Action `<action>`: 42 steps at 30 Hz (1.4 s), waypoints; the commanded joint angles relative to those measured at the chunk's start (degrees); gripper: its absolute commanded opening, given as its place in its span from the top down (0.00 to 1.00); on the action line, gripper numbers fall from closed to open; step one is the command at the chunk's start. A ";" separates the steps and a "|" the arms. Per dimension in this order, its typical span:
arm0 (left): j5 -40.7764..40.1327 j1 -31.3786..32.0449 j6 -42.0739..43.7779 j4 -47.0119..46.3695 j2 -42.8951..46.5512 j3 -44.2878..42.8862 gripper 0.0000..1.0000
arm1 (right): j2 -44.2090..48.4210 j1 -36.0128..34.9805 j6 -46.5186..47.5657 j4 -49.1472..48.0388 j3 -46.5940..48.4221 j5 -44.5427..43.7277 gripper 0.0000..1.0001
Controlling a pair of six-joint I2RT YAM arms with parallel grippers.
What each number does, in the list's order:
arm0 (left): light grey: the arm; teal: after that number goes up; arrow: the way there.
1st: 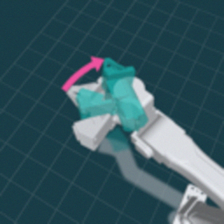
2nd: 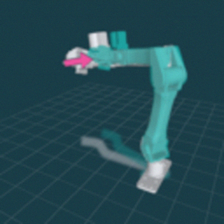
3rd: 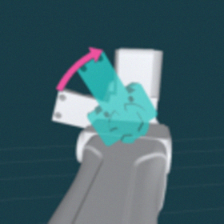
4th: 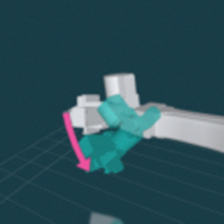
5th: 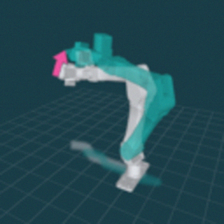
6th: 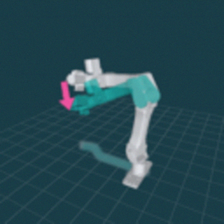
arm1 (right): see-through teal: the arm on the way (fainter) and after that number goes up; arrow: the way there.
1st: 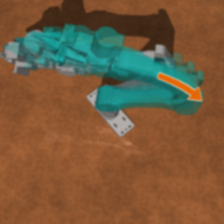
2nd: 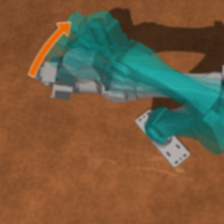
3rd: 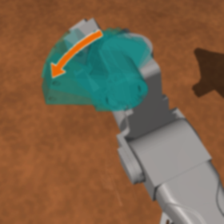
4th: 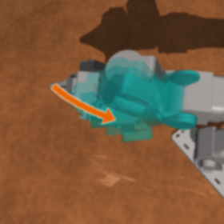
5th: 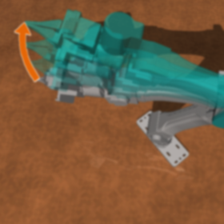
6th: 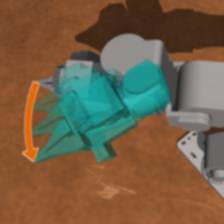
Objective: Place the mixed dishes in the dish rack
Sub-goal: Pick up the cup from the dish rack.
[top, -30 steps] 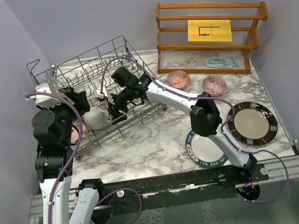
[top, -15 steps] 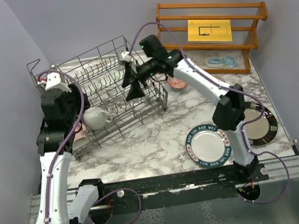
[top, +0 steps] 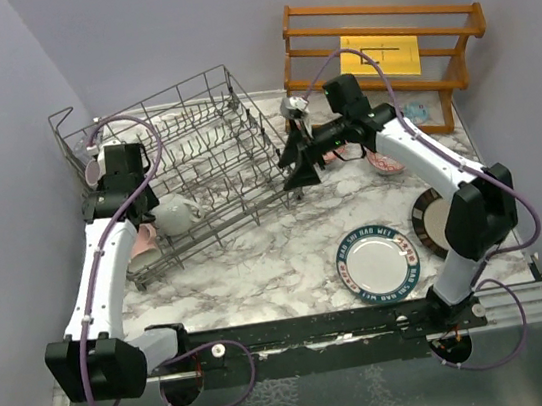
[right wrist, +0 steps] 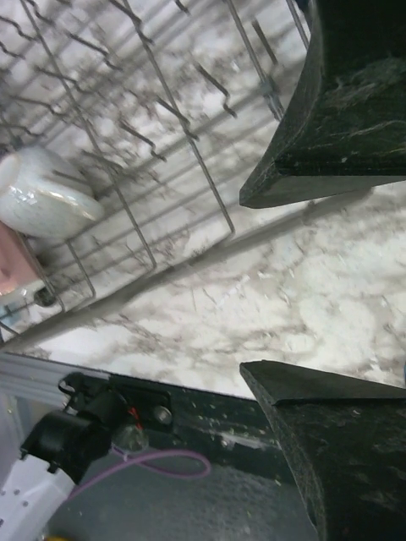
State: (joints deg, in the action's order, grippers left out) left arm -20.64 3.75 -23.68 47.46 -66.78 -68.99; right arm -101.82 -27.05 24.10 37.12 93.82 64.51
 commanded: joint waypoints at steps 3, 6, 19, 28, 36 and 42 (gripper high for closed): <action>-7.15 0.03 -5.07 -3.58 -2.05 5.68 0.58 | 9.01 4.17 -4.08 -10.18 -14.23 6.04 0.27; -8.85 0.03 -9.15 -5.36 -3.64 7.54 0.57 | 8.98 5.57 -5.14 -11.71 -16.12 7.47 0.27; -11.56 1.47 -15.15 -4.69 -7.72 11.85 0.60 | 8.29 6.13 -3.89 -10.56 -16.39 9.13 0.27; -13.10 4.05 -18.14 -1.94 -7.20 11.82 0.78 | 8.30 6.35 -3.88 -10.67 -16.47 9.40 0.27; -16.47 6.63 -19.35 1.35 -5.99 8.59 0.90 | 8.16 6.48 -4.06 -10.84 -16.42 9.39 0.27; -20.75 8.48 -21.01 2.37 -3.86 8.19 1.00 | 8.02 6.48 -4.15 -10.89 -16.49 9.55 0.27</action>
State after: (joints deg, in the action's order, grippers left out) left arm -34.81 10.83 -42.39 49.54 -74.08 -58.39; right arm -94.06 -20.88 19.90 27.77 77.71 71.88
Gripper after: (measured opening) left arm 0.218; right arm 0.733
